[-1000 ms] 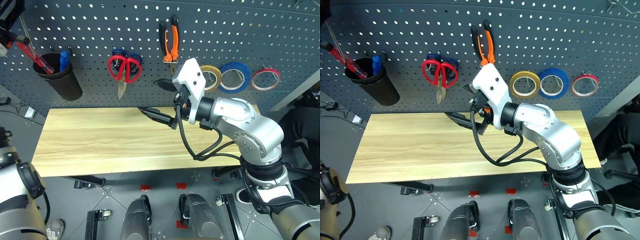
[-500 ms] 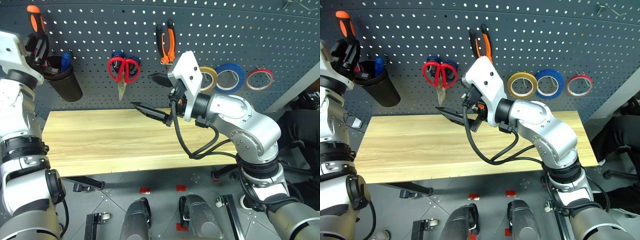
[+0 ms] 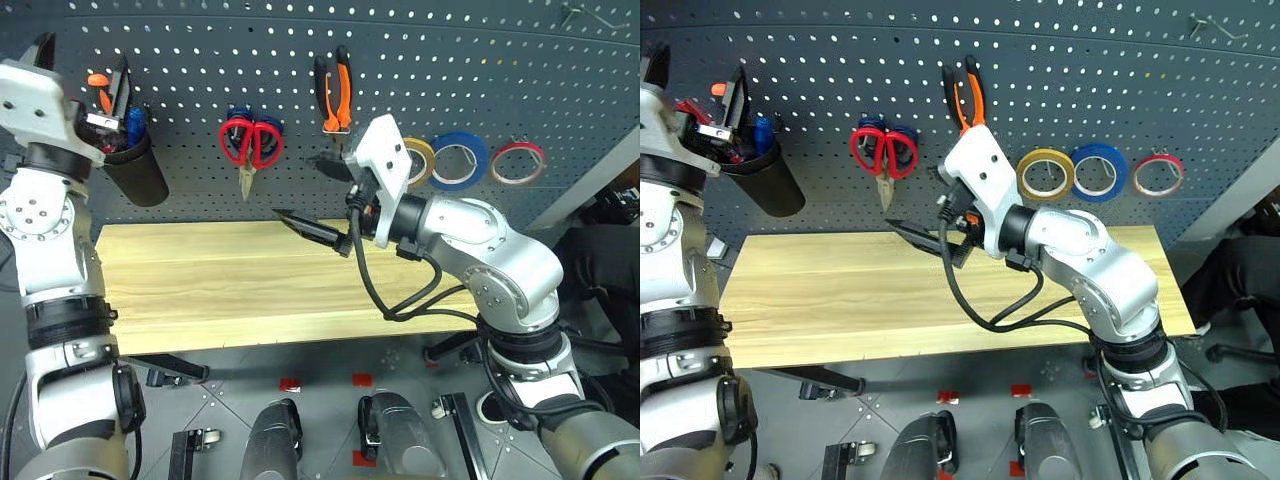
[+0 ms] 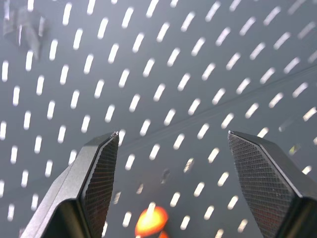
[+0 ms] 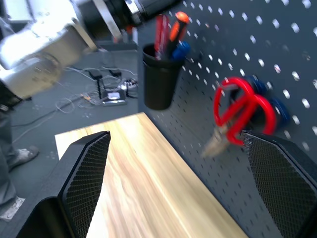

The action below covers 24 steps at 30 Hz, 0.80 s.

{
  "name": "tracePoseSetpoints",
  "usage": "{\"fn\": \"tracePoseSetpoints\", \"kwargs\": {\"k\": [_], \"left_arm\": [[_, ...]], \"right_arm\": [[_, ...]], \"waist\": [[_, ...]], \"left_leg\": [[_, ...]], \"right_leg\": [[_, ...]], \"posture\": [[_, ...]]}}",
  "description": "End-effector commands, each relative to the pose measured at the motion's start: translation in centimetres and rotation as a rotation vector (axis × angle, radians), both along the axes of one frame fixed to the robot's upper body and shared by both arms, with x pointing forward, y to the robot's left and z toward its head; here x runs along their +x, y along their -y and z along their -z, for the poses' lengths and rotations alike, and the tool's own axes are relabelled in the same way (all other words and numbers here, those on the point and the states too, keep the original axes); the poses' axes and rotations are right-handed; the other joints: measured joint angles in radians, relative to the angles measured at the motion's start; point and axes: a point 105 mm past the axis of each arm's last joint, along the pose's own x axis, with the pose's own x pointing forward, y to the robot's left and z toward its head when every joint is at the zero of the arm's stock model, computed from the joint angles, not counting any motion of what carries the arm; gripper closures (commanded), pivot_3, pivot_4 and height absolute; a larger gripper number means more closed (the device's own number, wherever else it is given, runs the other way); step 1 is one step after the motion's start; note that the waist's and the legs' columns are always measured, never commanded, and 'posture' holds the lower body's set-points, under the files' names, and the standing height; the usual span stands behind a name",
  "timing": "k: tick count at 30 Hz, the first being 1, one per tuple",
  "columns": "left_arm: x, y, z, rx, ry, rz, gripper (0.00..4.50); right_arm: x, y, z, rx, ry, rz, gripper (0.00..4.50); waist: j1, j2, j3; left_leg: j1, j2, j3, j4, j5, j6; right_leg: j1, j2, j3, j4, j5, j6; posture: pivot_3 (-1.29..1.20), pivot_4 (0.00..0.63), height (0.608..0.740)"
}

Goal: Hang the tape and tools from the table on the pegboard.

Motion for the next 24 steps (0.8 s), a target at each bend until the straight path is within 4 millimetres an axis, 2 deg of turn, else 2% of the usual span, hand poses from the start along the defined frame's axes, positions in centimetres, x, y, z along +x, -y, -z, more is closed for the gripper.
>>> {"fn": "tracePoseSetpoints", "kwargs": {"k": [1,4,6,7,9,14,17,21,24], "left_arm": [[-1.1,1.5,1.1,-0.028,-0.018,0.037,0.79],[-0.8,1.0,6.4,-0.162,-0.225,0.055,0.79],[-0.6,0.8,9.1,-0.218,-0.347,0.056,0.79],[-0.1,-0.4,11.8,-0.248,-0.463,-0.024,0.79],[0.1,-1.8,14.9,-0.308,-0.597,-0.117,0.79],[-0.5,-3.2,16.9,-0.378,-0.666,-0.220,0.79],[-0.8,-2.8,17.6,-0.372,-0.677,-0.174,0.79],[-0.8,-2.9,19.3,-0.354,-0.703,-0.195,0.79],[-0.7,-2.1,19.8,-0.382,-0.695,-0.162,0.79]], "right_arm": [[-0.4,1.2,-1.3,0.049,0.077,0.036,0.00],[-0.1,1.9,-0.8,0.057,0.071,0.067,0.00],[0.1,2.2,-0.6,0.065,0.067,0.088,0.00],[0.6,2.6,-0.1,0.062,0.059,0.127,0.00],[1.7,3.7,1.1,0.050,0.046,0.228,0.00],[4.1,7.0,5.2,0.055,-0.010,0.493,0.00],[5.0,8.9,8.2,0.058,-0.044,0.627,0.00],[5.5,11.9,13.1,0.034,-0.070,0.792,0.00],[5.8,14.5,15.6,0.069,-0.118,0.916,0.00]], "waist": [[-0.001,0.003,-0.006],[-0.004,0.010,-0.013],[-0.005,0.010,-0.014],[-0.005,0.010,-0.014],[-0.001,0.010,-0.017],[0.009,0.009,-0.030],[0.014,0.009,-0.037],[0.021,0.011,-0.050],[0.023,0.012,-0.059]], "left_leg": [[0.000,0.000,0.000,0.000,0.000,0.000],[0.002,0.000,0.002,-0.001,0.000,0.000],[0.006,0.001,0.003,-0.002,0.000,0.000],[0.006,0.001,0.003,-0.002,0.000,0.000],[0.008,0.001,0.003,-0.002,0.000,0.000],[0.013,0.001,0.003,-0.001,0.000,0.000],[0.014,0.000,0.003,-0.002,0.000,0.000],[0.015,0.001,0.003,-0.002,0.000,0.000],[0.016,0.000,0.004,-0.002,0.000,0.000]], "right_leg": [[0.000,0.000,0.000,0.000,0.000,0.000],[0.001,0.000,0.002,0.000,0.000,0.000],[0.002,0.001,0.003,0.001,0.000,0.000],[0.003,0.001,0.003,0.002,0.000,0.000],[0.002,0.002,0.004,0.005,0.000,0.000],[0.008,0.002,0.004,0.005,0.000,0.000],[0.009,0.002,0.005,0.004,0.000,0.000],[0.010,0.002,0.005,0.004,0.000,0.000],[0.011,0.002,0.005,0.003,0.000,0.000]], "posture": [[-0.20,0.166,0.740],[-0.20,0.165,0.740],[-0.19,0.160,0.740],[-0.19,0.160,0.740],[-0.18,0.155,0.740],[-0.17,0.152,0.740],[-0.16,0.145,0.740],[-0.16,0.131,0.740],[-0.15,0.116,0.740]]}}
